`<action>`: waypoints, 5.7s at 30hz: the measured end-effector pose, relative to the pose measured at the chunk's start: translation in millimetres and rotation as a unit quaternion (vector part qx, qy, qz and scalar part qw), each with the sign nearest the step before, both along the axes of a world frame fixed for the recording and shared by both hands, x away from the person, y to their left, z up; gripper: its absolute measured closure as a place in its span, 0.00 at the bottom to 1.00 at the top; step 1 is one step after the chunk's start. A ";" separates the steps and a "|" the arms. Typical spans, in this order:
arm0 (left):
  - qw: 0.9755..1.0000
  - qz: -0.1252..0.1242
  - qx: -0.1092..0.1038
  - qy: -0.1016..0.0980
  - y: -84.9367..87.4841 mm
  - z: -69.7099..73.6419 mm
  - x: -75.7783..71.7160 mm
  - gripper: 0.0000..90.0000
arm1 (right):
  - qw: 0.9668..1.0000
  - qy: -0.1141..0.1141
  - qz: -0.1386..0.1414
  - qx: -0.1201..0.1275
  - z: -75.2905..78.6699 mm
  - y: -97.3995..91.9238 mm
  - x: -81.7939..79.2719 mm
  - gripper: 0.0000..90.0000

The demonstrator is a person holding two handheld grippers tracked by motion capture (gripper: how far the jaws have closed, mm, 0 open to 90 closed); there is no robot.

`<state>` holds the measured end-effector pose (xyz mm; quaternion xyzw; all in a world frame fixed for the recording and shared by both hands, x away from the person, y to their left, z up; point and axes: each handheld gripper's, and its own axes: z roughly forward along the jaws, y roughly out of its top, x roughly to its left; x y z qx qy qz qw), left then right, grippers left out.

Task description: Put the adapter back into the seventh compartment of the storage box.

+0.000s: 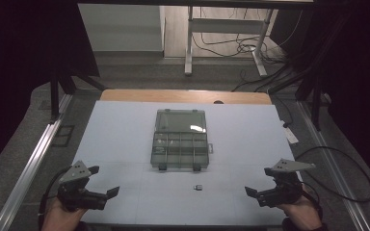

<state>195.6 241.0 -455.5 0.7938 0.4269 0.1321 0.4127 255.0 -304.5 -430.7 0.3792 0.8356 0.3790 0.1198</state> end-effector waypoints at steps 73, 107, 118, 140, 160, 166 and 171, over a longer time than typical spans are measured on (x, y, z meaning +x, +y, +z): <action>1.000 -0.011 0.002 0.003 -2.2 0.7 -2.9 0.00 | 0.987 0.058 0.124 -0.087 -34.3 133.8 51.1 0.00; 1.000 -0.011 0.002 0.001 -1.7 0.9 -3.3 0.00 | 0.968 0.085 0.170 -0.163 -72.7 165.6 50.6 0.19; 1.000 -0.012 0.002 0.001 -1.7 0.9 -3.2 0.00 | 0.962 0.086 0.192 -0.173 -74.3 165.5 51.7 0.59; 1.000 -0.011 0.002 0.002 -1.9 0.8 -3.1 0.01 | 0.967 0.082 0.188 -0.152 -61.3 165.0 49.5 0.84; 1.000 -0.011 -0.001 0.002 -0.8 0.7 -2.8 0.01 | 0.976 0.055 0.183 -0.106 -42.6 160.6 50.2 0.84; 1.000 -0.009 -0.003 0.002 -0.4 0.6 -2.7 0.01 | 0.979 0.045 0.178 -0.084 -36.9 159.1 52.4 0.84; 1.000 -0.010 -0.003 0.003 -0.3 0.6 -2.6 0.01 | 0.981 0.038 0.175 -0.073 -33.9 158.7 54.8 0.84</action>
